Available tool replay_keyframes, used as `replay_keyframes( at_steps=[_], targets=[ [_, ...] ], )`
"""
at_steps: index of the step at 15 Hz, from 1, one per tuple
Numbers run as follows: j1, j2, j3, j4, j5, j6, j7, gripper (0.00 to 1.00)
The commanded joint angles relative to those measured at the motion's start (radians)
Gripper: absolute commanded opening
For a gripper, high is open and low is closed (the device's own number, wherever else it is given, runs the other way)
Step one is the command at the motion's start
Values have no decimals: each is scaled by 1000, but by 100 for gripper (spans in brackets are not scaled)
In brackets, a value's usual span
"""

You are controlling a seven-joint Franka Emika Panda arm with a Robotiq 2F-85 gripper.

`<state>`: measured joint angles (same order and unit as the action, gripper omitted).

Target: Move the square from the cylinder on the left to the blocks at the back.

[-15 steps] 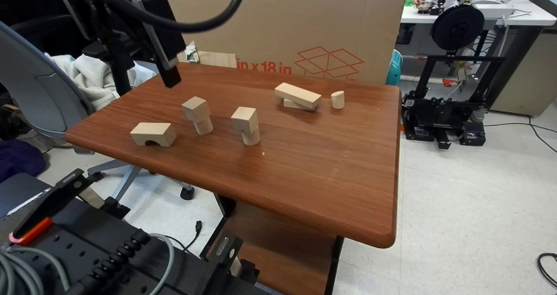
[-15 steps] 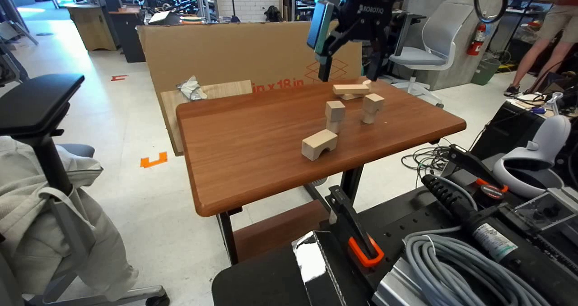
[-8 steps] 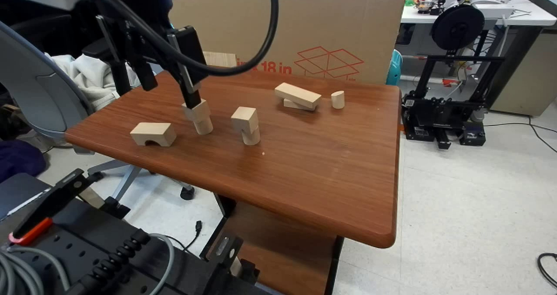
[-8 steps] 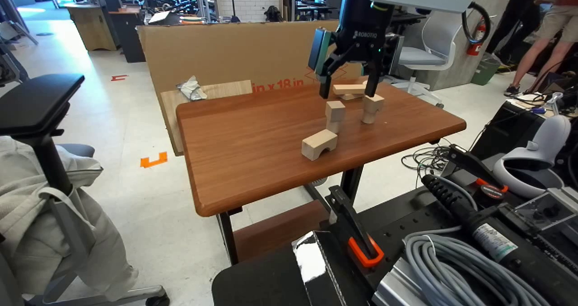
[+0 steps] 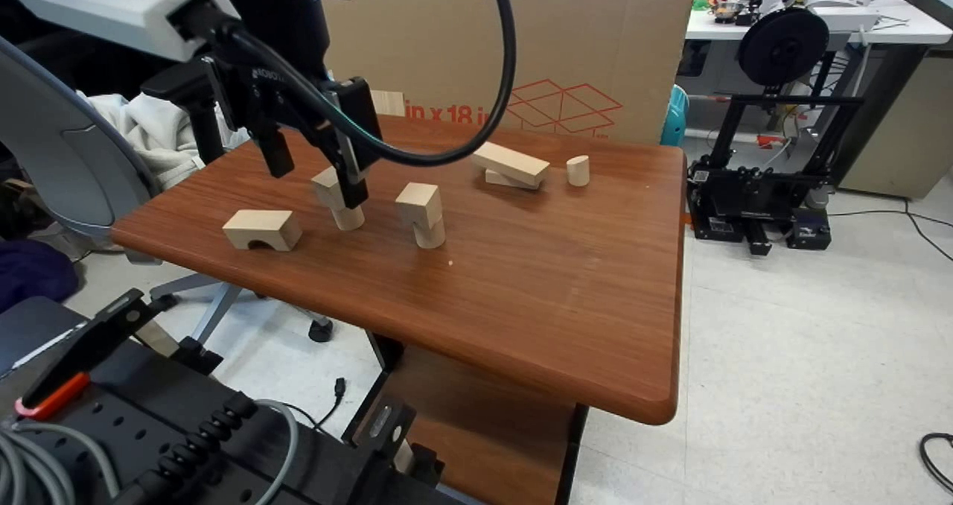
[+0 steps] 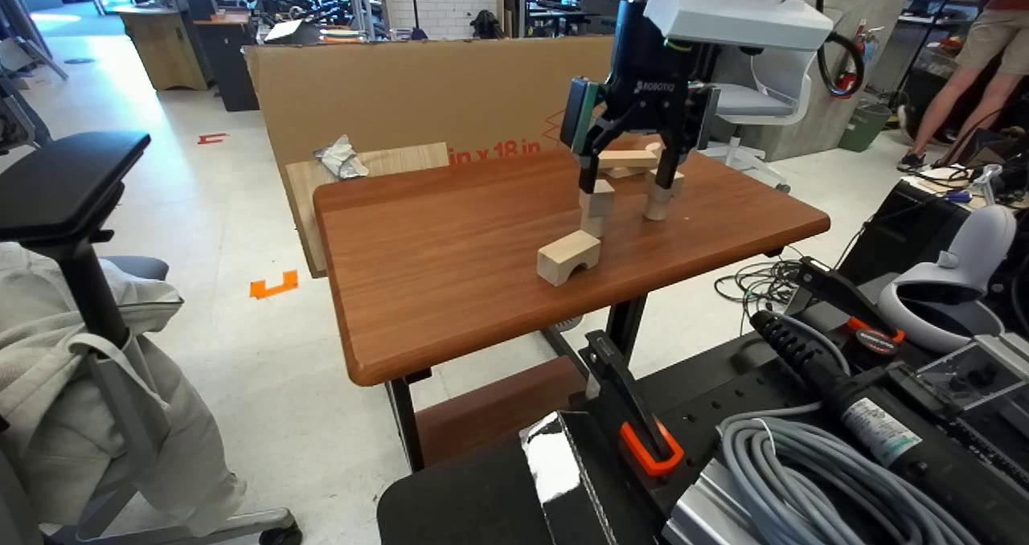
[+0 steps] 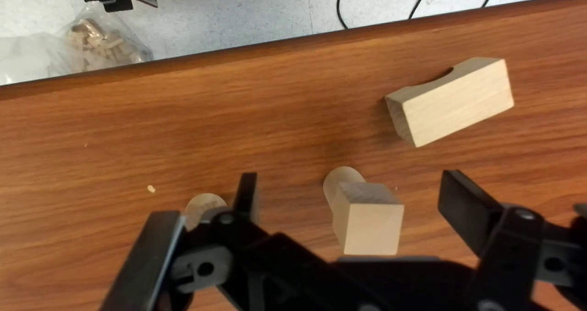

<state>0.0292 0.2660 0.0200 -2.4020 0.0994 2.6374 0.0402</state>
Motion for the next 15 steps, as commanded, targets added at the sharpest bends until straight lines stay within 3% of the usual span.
replay_keyframes(
  at_steps=[1,5,6,8,15],
  targets=[
    [11,48,-6,49,-50,1,7,100],
    [34,94,-14,102,-96,-5,39,100],
    [38,105,-10,112,-100,2,38,75],
    [49,119,-7,127,-112,11,41,68],
    [86,71,10,111,-86,22,98,13]
  ],
)
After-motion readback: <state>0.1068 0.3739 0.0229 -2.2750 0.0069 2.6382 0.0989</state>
